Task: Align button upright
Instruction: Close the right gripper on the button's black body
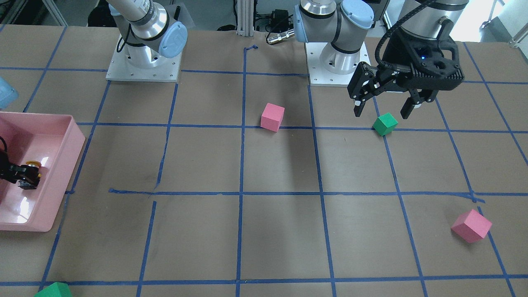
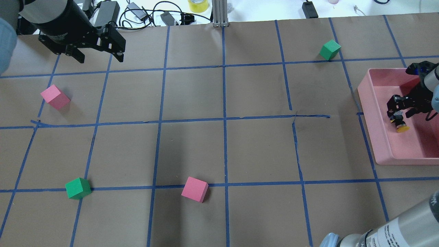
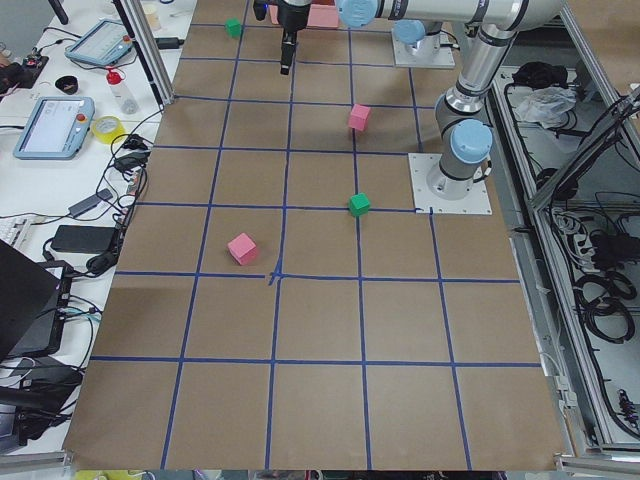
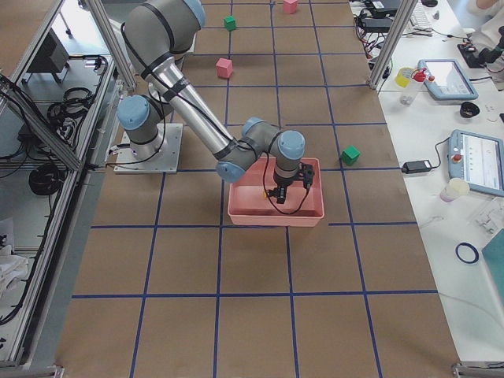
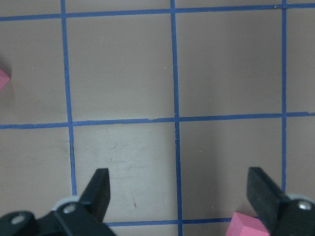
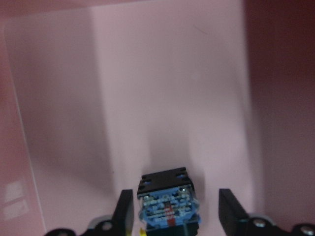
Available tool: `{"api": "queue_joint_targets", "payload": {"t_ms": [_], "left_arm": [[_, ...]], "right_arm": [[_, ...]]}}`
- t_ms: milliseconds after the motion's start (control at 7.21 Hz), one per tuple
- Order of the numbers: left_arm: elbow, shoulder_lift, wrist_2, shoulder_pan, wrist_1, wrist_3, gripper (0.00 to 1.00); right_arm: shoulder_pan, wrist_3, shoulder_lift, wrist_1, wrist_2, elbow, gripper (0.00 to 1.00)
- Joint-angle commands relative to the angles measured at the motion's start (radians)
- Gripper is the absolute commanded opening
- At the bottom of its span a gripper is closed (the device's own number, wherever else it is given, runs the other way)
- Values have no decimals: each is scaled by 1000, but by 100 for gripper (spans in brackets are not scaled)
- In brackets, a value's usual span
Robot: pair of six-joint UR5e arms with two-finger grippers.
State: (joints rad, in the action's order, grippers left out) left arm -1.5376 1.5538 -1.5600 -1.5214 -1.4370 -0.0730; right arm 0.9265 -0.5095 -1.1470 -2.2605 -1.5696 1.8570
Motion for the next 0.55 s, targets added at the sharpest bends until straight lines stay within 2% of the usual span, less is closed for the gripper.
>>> {"api": "queue_joint_targets", "payload": {"t_ms": [0,416], "left_arm": [[-6,2,0,0,-2,-2,100],[2,3,6,0,0,-2,100]], "right_arm": [[0,-3,-11,16,-3,11,0],[0,-7,-83,56,-3,-15,0]]}}
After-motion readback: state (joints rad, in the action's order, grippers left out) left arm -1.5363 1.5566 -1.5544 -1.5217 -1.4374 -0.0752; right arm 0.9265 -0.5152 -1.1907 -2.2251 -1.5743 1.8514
